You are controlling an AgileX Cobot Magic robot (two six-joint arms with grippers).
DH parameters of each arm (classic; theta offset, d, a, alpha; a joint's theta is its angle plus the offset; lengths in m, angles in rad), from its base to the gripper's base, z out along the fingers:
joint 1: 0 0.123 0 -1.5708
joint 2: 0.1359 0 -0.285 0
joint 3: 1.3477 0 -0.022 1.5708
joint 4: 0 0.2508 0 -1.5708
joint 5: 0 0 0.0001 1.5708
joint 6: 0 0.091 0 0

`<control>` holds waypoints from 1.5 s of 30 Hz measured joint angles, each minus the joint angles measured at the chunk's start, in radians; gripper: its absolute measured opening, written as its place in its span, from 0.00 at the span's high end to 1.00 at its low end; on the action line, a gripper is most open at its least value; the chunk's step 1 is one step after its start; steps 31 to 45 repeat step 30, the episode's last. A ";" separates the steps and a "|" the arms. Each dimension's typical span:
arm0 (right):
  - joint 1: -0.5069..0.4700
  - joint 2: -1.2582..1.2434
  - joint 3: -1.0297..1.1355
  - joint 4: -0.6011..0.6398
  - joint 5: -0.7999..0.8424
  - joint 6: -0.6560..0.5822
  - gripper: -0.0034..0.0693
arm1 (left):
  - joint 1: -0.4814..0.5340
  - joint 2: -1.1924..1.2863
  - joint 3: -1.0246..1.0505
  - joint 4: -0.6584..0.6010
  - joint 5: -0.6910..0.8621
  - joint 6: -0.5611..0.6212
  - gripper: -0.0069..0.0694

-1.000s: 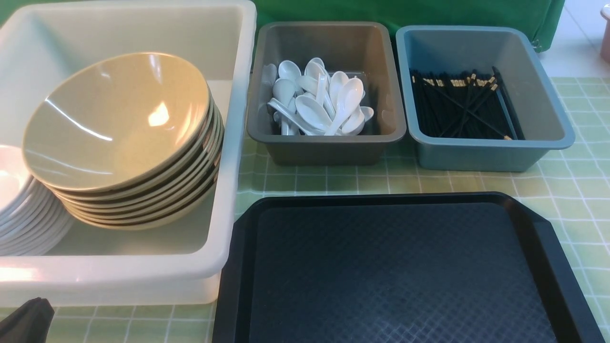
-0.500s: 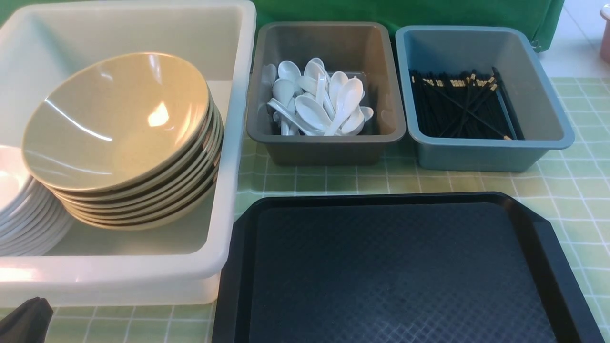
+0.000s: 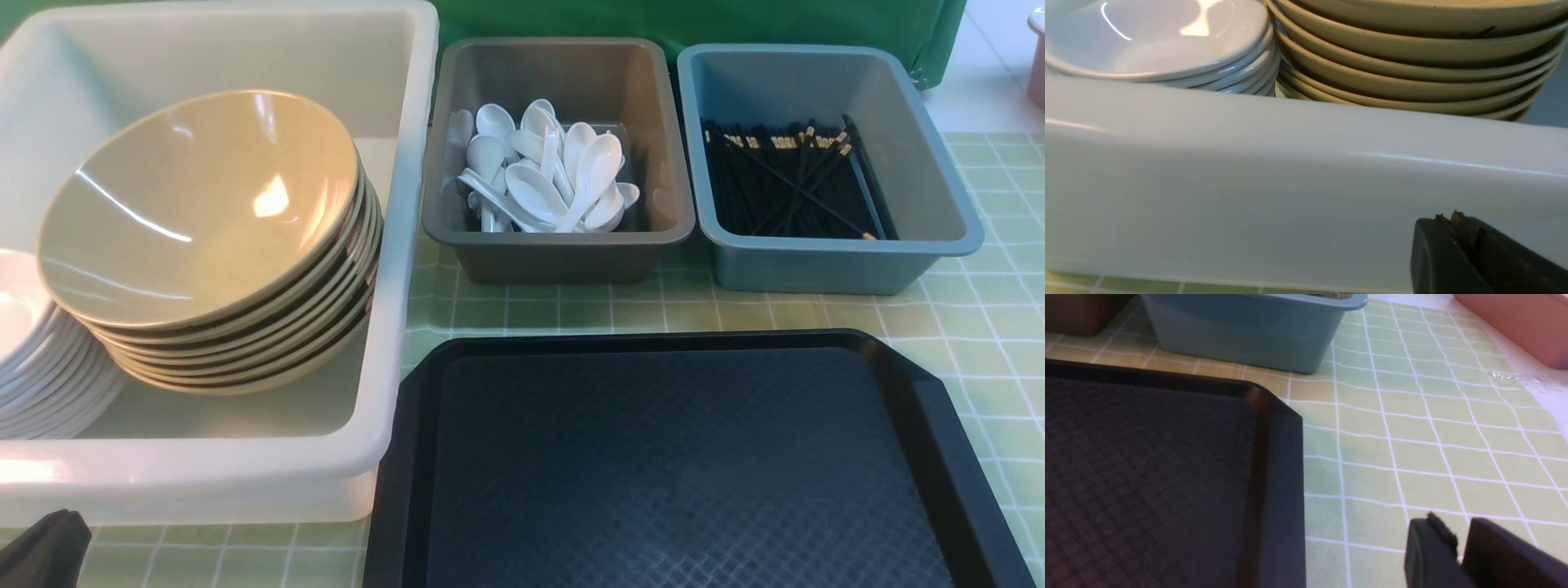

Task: On green table put chopsticks spoon bowls plates into blue grey white boxes.

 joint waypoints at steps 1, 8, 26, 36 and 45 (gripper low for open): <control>0.000 0.000 0.000 0.000 0.000 0.000 0.75 | 0.000 0.000 0.000 0.000 0.000 0.000 0.91; 0.000 0.000 0.001 0.000 -0.003 0.000 0.74 | 0.000 0.000 0.000 0.000 0.000 0.000 0.91; 0.000 0.000 0.001 0.000 -0.006 0.000 0.73 | -0.012 0.000 0.000 0.000 0.000 0.000 0.91; 0.000 0.000 0.001 0.000 -0.006 0.000 0.72 | -0.013 0.000 0.000 0.000 0.000 0.000 0.91; 0.000 0.000 0.001 0.000 -0.006 0.000 0.72 | -0.013 0.000 0.000 0.000 0.000 0.000 0.91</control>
